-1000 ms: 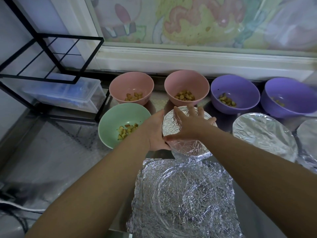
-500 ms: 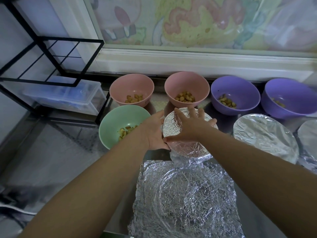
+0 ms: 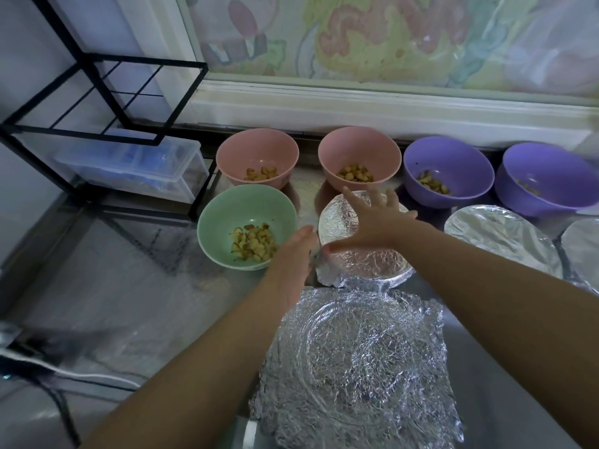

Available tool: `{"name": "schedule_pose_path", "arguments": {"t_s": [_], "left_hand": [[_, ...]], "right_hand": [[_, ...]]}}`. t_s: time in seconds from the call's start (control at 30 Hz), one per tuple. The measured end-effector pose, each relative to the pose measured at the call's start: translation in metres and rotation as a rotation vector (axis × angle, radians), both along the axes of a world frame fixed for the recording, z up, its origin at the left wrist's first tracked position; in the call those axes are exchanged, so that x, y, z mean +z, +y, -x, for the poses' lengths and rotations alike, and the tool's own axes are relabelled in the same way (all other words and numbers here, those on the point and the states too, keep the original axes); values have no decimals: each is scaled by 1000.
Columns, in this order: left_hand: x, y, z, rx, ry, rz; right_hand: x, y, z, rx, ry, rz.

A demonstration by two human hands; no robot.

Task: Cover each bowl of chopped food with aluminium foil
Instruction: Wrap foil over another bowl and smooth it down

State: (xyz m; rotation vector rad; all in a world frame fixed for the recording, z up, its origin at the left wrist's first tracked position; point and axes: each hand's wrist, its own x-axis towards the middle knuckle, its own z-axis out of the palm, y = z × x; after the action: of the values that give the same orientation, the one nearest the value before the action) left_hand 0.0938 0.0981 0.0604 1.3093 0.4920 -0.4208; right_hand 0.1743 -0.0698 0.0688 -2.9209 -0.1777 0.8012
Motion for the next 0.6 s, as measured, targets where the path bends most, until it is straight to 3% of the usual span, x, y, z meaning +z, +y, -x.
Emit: {"name": "schedule_pose_path", "arguments": {"t_s": [0.07,0.23,0.43,0.6], "left_hand": [[-17,-5,10,-1,10,-23],[-39,-20,18,121,339,-19],[-47,-28,28,274,430,423],[-48,-32,27,442,429,522]], "right_hand": [[-4,0,-2,11,21,4],[-6,0,-7,-2,45,16],[-6,0,-6,3,42,22],[-7,-1,-6,7,43,31]]}}
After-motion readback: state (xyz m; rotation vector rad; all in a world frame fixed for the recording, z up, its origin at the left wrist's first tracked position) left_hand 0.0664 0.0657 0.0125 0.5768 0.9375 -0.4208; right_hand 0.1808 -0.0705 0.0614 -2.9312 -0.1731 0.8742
